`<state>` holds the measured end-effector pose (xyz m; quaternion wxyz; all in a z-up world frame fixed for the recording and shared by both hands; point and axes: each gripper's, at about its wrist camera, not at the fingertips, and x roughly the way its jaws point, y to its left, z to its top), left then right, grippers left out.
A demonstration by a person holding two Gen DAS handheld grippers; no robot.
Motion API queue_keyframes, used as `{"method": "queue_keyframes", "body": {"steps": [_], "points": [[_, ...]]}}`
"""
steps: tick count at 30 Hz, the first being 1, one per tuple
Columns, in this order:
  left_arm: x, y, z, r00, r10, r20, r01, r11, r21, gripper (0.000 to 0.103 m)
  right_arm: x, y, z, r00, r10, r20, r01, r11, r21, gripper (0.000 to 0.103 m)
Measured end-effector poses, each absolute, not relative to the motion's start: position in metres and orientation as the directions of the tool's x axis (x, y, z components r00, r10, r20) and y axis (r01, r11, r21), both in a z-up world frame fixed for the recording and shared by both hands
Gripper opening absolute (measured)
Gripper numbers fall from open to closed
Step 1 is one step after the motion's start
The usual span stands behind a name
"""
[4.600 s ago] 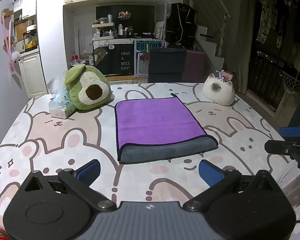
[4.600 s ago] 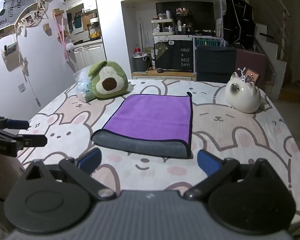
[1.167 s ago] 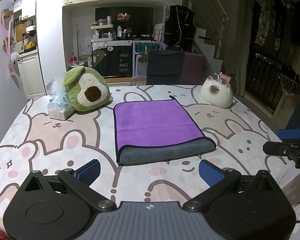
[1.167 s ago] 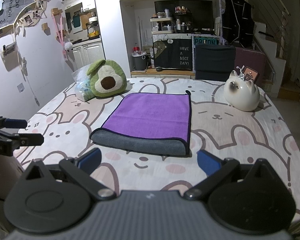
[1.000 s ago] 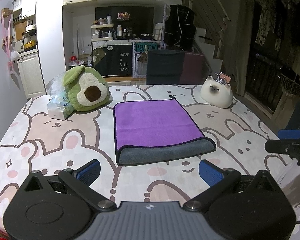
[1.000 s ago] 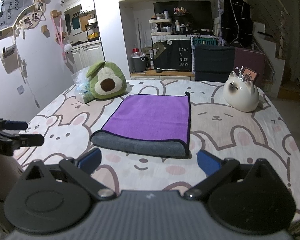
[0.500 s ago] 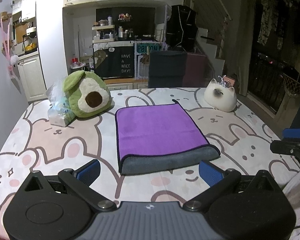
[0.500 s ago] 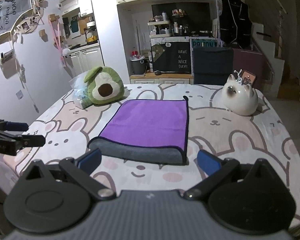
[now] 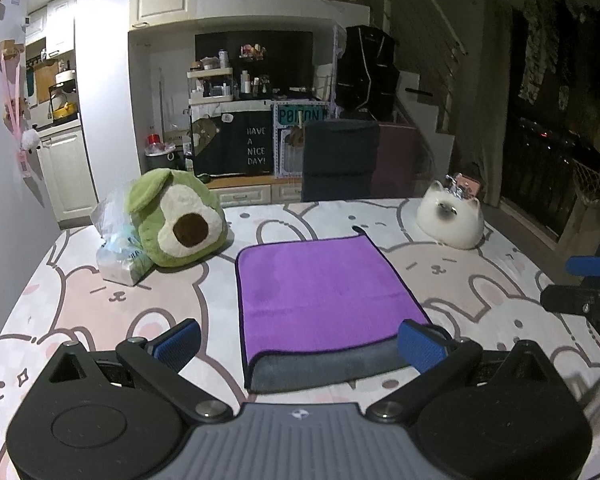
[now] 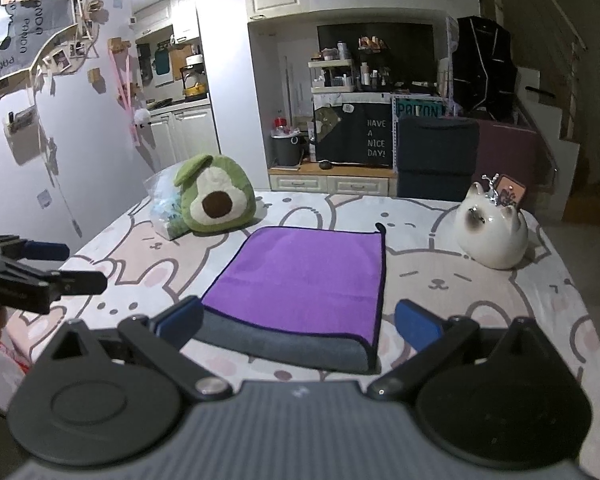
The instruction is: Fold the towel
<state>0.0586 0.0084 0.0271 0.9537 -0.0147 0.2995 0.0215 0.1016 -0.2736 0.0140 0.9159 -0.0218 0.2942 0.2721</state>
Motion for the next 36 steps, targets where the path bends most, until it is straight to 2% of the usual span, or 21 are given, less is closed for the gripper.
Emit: {"method": "queue_keyframes", "body": {"steps": [23,36], "points": [[0.129,0.042,-0.004,0.847,0.126,-0.517,-0.173,0.984,-0.044,0.103,0.161,-0.259,-0.009,0.73,0.409,-0.547,-0.438,0.895,0.084,0.103],[0.16,0.052,-0.06,0.765,0.112,-0.634,-0.179,0.983,-0.041,0.103,0.193,-0.254,-0.064,0.709,0.322,-0.628,-0.355,0.932,0.076,0.103]]}}
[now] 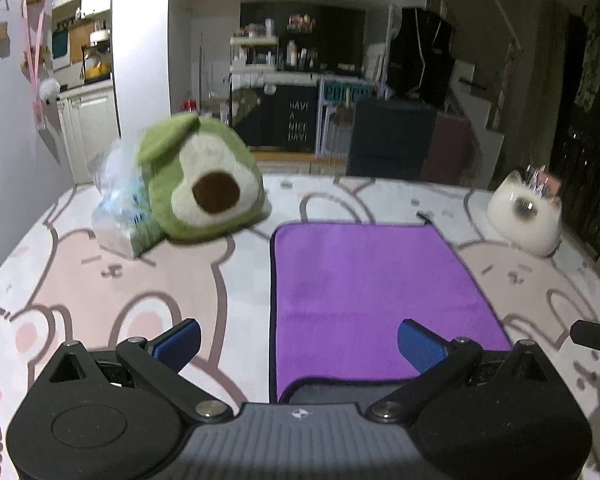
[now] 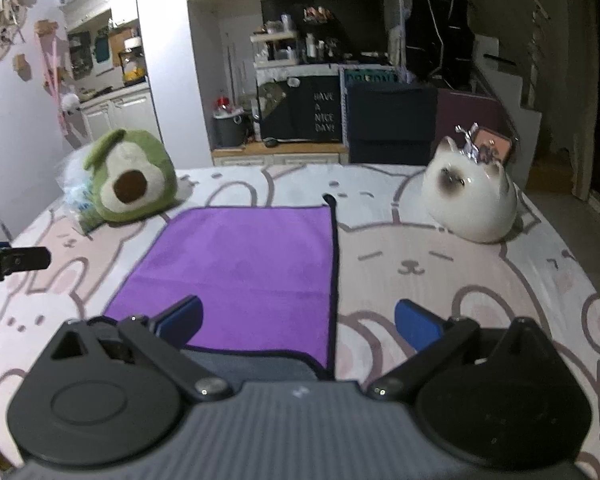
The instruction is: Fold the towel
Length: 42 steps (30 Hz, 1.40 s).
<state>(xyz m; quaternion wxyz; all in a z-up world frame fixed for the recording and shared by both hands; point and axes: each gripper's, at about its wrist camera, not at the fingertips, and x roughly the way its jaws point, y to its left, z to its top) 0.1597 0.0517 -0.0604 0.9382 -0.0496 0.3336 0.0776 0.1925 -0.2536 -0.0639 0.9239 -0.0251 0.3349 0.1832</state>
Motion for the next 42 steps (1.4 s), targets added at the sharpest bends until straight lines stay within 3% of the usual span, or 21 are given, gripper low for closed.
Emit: {"method": "queue_keyframes", "body": {"steps": [15,27,30,32,40,42], "points": [[0.171,0.063,-0.111,0.702,0.066,-0.709,-0.178,0.98,-0.085,0.102,0.2,-0.253,-0.112,0.638,0.344,-0.689,-0.398,0.913,0.087,0.103],[0.177,0.071,-0.13,0.683,-0.028,-0.73,-0.092,0.988,-0.124,0.095,0.214,-0.253,-0.139,0.605,0.368,-0.706,-0.42,0.901,0.11,0.103],[0.18,0.075,-0.133,0.668,-0.054,-0.742,-0.082,0.986,-0.146,0.089,0.222,-0.252,-0.145,0.577,0.389,-0.719,-0.429,0.893,0.139,0.103],[0.183,0.077,-0.133,0.66,-0.093,-0.745,-0.05,0.985,-0.167,0.08,0.227,-0.252,-0.147,0.558,0.407,-0.723,-0.452,0.88,0.146,0.102],[0.19,0.086,-0.137,0.629,-0.176,-0.758,-0.027,0.969,-0.247,0.059,0.248,-0.251,-0.157,0.449,0.469,-0.76,-0.515,0.831,0.209,0.072],[0.192,0.087,-0.138,0.62,-0.185,-0.763,-0.021,0.968,-0.251,0.054,0.252,-0.252,-0.159,0.435,0.476,-0.765,-0.52,0.826,0.219,0.059]]}}
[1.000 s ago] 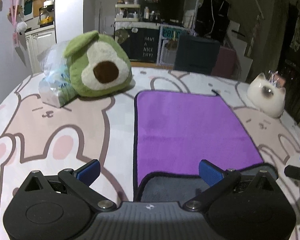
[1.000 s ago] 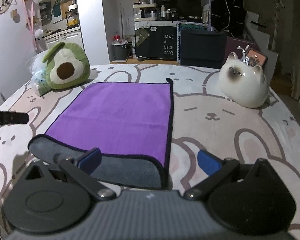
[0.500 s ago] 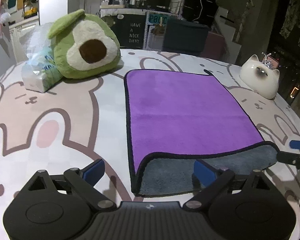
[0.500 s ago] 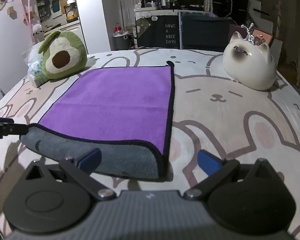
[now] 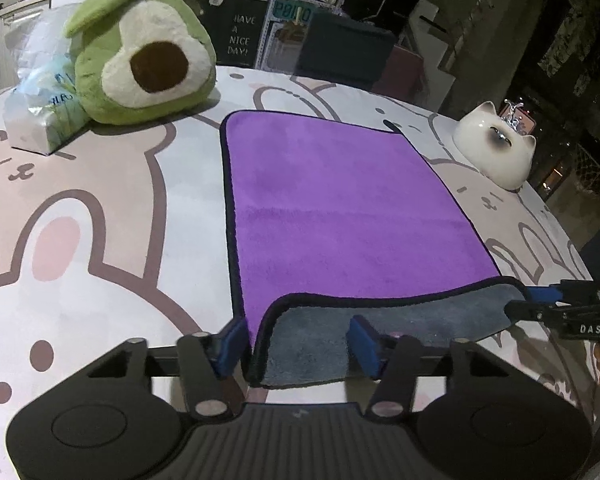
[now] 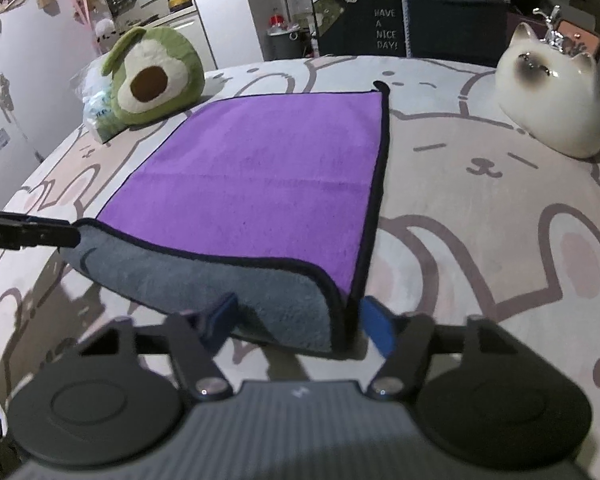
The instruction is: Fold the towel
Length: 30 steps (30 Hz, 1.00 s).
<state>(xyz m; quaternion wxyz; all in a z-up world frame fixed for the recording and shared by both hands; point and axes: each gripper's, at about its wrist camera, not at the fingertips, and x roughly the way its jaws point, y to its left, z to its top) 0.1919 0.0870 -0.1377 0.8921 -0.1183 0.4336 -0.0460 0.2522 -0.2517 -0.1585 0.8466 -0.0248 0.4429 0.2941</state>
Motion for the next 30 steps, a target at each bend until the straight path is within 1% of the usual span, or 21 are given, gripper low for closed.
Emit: {"method": "queue_keyframes", "body": {"steps": [1,3,5,6,8,9,11,13,14,15,17,20,24,30], "points": [[0.193,0.087,-0.139,0.614,-0.189,-0.766,-0.018,0.967,-0.253,0.052,0.251,-0.253,-0.158,0.427,0.48,-0.766,-0.52,0.824,0.226,0.055],[0.194,0.088,-0.141,0.597,-0.196,-0.778,-0.017,0.966,-0.256,0.047,0.252,-0.256,-0.159,0.418,0.485,-0.768,-0.52,0.821,0.235,0.044],[0.195,0.089,-0.144,0.567,-0.19,-0.802,-0.018,0.97,-0.242,0.038,0.253,-0.258,-0.158,0.408,0.493,-0.768,-0.524,0.816,0.245,0.037],[0.196,0.089,-0.145,0.556,-0.191,-0.809,-0.017,0.97,-0.241,0.036,0.252,-0.259,-0.158,0.404,0.497,-0.768,-0.528,0.812,0.248,0.033],[0.196,0.091,-0.147,0.544,-0.194,-0.816,-0.021,0.97,-0.244,0.029,0.251,-0.261,-0.158,0.393,0.503,-0.77,-0.532,0.807,0.256,0.028],[0.196,0.092,-0.147,0.542,-0.192,-0.818,-0.023,0.97,-0.243,0.027,0.251,-0.262,-0.157,0.388,0.503,-0.772,-0.532,0.806,0.258,0.026],[0.195,0.094,-0.148,0.537,-0.187,-0.822,-0.031,0.97,-0.241,0.02,0.252,-0.263,-0.157,0.379,0.505,-0.776,-0.534,0.804,0.262,0.024],[0.196,0.095,-0.148,0.534,-0.182,-0.826,-0.038,0.97,-0.239,0.015,0.252,-0.265,-0.157,0.372,0.501,-0.781,-0.533,0.805,0.262,0.022],[0.196,0.096,-0.148,0.532,-0.179,-0.828,-0.038,0.971,-0.234,0.012,0.252,-0.265,-0.157,0.37,0.498,-0.784,-0.533,0.805,0.26,0.019],[0.197,0.095,-0.148,0.532,-0.174,-0.829,-0.035,0.973,-0.227,0.01,0.252,-0.265,-0.156,0.372,0.493,-0.787,-0.534,0.807,0.254,0.012],[0.197,0.093,-0.147,0.529,-0.172,-0.831,-0.025,0.976,-0.218,0.005,0.25,-0.264,-0.156,0.377,0.491,-0.786,-0.538,0.806,0.246,0.007],[0.197,0.09,-0.146,0.527,-0.162,-0.835,-0.008,0.981,-0.196,0.005,0.248,-0.262,-0.153,0.378,0.489,-0.786,-0.548,0.803,0.236,0.005],[0.198,0.091,-0.145,0.525,-0.162,-0.836,-0.014,0.98,-0.198,0.005,0.247,-0.261,-0.154,0.371,0.487,-0.79,-0.553,0.8,0.233,0.005],[0.2,0.091,-0.133,0.561,-0.151,-0.814,-0.009,0.982,-0.189,0.004,0.248,-0.261,-0.15,0.384,0.494,-0.781,-0.553,0.8,0.234,0.005]]}}
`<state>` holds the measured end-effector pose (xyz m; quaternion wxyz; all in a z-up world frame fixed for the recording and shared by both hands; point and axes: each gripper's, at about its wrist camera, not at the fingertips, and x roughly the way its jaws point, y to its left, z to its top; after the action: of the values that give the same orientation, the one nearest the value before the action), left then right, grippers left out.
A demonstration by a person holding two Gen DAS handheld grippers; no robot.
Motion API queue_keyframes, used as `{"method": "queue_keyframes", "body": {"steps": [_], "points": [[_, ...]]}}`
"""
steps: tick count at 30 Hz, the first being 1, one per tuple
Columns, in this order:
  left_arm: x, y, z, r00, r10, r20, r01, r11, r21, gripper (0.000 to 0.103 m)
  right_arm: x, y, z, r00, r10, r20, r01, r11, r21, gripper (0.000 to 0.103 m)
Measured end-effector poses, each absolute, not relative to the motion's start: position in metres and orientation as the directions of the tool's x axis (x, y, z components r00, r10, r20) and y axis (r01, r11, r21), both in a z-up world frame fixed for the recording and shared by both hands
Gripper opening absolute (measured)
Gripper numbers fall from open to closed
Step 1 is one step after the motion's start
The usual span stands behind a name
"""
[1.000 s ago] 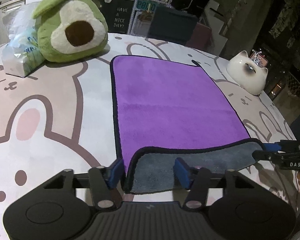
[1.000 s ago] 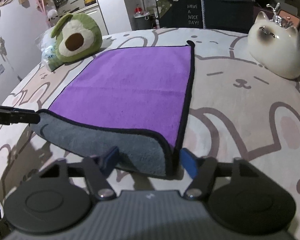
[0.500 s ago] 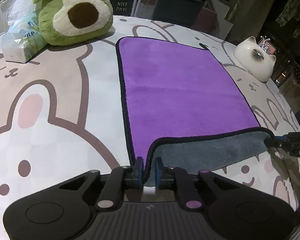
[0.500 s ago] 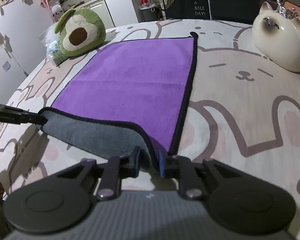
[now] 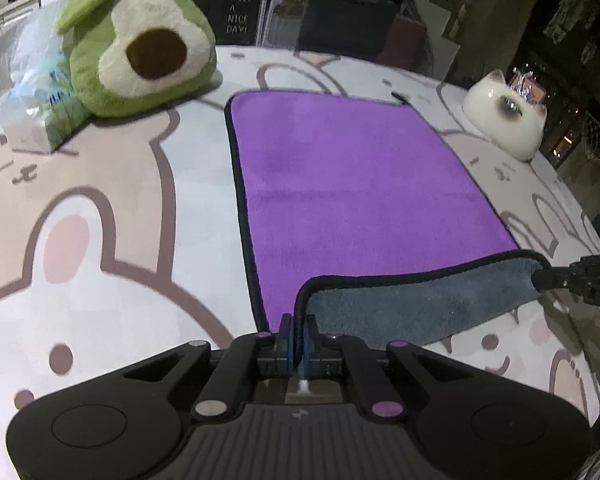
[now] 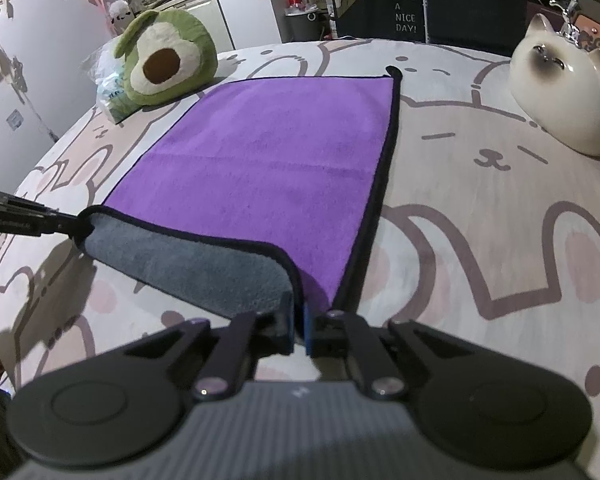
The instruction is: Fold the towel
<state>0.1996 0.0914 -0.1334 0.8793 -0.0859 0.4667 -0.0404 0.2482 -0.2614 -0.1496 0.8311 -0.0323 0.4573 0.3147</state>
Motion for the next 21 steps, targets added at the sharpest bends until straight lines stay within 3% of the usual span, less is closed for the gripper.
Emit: {"method": "queue_keyframes", "body": {"steps": [21], "points": [[0.224,0.103,-0.081,0.713,-0.103,-0.694,-0.069,0.974,-0.216,0.004,0.278,-0.262,-0.1,0.535,0.54,-0.65,-0.508,0.82,0.263,0.005]]}}
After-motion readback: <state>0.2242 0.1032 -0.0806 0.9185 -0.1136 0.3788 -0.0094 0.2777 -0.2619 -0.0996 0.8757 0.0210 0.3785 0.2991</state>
